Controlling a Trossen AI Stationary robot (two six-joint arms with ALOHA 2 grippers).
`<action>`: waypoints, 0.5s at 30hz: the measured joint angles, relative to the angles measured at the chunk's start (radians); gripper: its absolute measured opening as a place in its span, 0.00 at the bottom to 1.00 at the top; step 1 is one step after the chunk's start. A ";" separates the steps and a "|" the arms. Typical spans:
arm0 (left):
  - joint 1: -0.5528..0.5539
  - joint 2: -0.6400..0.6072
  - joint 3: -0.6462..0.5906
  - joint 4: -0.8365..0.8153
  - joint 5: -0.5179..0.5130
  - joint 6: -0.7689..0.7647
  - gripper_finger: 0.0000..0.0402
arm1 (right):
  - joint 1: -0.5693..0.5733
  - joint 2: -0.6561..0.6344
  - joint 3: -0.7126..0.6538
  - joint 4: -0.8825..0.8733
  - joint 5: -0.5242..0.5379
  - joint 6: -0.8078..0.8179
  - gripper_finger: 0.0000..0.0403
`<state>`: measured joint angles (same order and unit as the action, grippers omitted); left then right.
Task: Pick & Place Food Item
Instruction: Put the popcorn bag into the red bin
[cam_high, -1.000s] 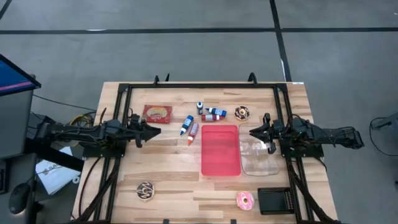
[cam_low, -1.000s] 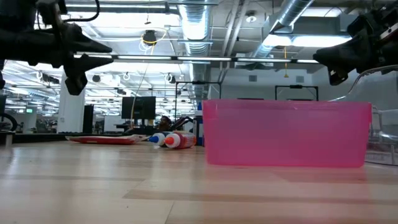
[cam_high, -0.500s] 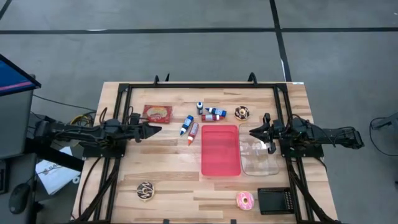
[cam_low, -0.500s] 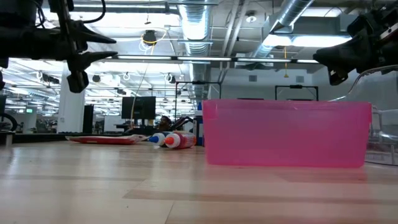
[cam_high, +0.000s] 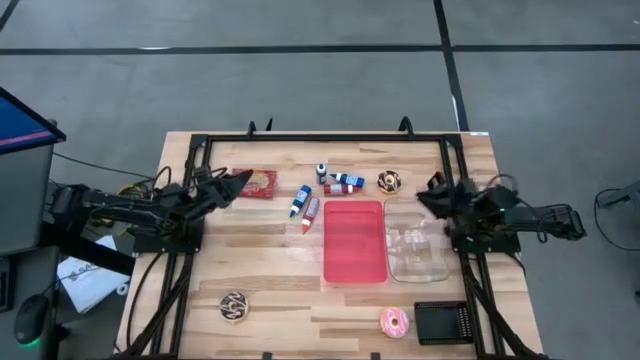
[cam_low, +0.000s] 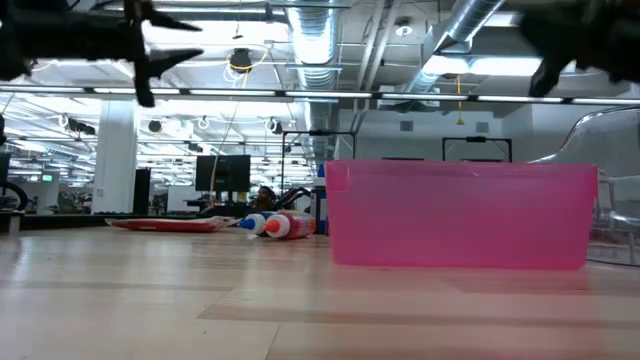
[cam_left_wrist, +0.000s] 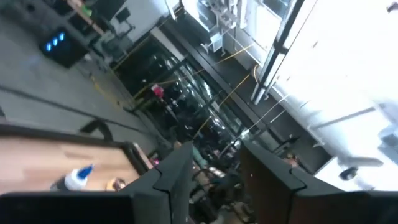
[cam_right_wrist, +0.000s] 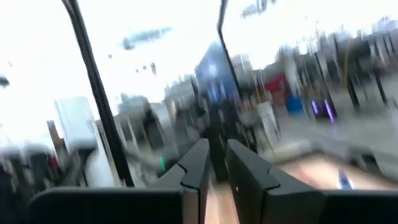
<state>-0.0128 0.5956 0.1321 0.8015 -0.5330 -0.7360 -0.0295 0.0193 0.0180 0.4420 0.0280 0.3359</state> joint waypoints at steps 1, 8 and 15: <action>0.000 0.019 0.026 -0.010 -0.002 0.038 0.34 | 0.000 0.000 0.002 0.071 0.001 0.026 0.13; 0.003 0.093 0.199 -0.360 -0.181 0.258 0.37 | 0.001 0.000 0.005 0.357 0.073 0.100 0.13; 0.003 0.082 0.319 -1.058 -0.208 0.069 0.37 | 0.000 0.000 0.007 0.379 0.206 0.204 0.13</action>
<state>-0.0101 0.6774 0.4507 -0.2561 -0.7409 -0.6666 -0.0292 0.0196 0.0250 0.8210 0.2343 0.5400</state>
